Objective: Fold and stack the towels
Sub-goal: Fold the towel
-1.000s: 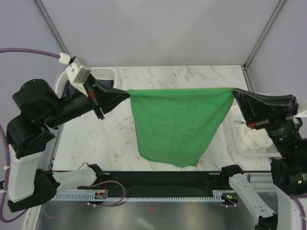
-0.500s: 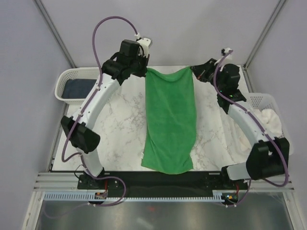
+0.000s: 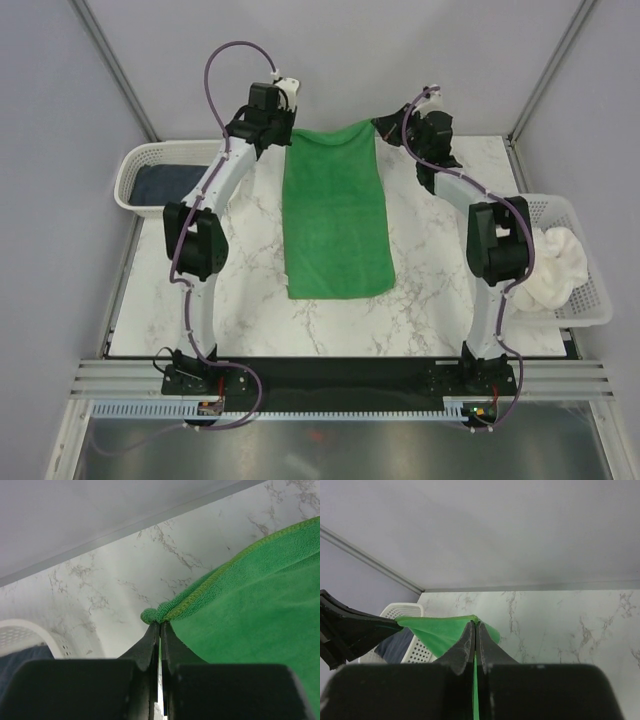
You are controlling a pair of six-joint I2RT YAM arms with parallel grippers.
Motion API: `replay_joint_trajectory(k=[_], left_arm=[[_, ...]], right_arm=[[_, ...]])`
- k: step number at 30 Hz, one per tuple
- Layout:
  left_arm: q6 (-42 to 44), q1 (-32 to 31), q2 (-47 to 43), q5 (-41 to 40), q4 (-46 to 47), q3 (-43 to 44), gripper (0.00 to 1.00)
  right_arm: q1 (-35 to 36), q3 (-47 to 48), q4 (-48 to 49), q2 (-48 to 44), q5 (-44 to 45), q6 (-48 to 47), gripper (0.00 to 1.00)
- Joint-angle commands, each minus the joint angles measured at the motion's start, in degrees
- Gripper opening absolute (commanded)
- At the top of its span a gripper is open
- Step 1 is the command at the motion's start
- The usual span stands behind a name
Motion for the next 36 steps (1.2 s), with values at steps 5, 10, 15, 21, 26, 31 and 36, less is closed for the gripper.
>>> replay_joint_trajectory(k=[5,10,15,21,26,31,36], left_arm=[[5.00,-0.15,3.18,3.48,7.45,1.07,0.02],[5.00,-0.15,1.59,4.01,7.01,-2.71,0.02],[4.38,-0.15,-2.26,4.10,6.66,-9.04,0.02],[4.38,-0.41,-8.86,4.80,6.75,-18.61,0.02],[4.74,-0.85,-16.59,5.42,6.57,-26.96,0.02],[3.95,-1.91,-21.96,5.86,6.40,-35.39,0.02],[2.89,-2.79,-27.14,5.77,6.22,-41.47,0.02]], right_arm=[[0.00,7.29,6.87,8.23,-7.72,0.77,0.00],[-0.17,7.20,1.95,8.06,-9.13,-4.15,0.00],[-0.70,2.55,-2.71,5.42,-9.75,-8.72,0.00],[-1.40,-4.48,-11.49,-2.91,-8.96,-15.93,0.00],[-1.58,-11.94,-14.93,-9.87,-7.12,-19.53,0.00],[-1.58,-19.06,-15.63,-15.85,-7.29,-20.16,0.00],[-1.58,-25.84,-15.64,-23.04,-7.64,-20.33,0.00]])
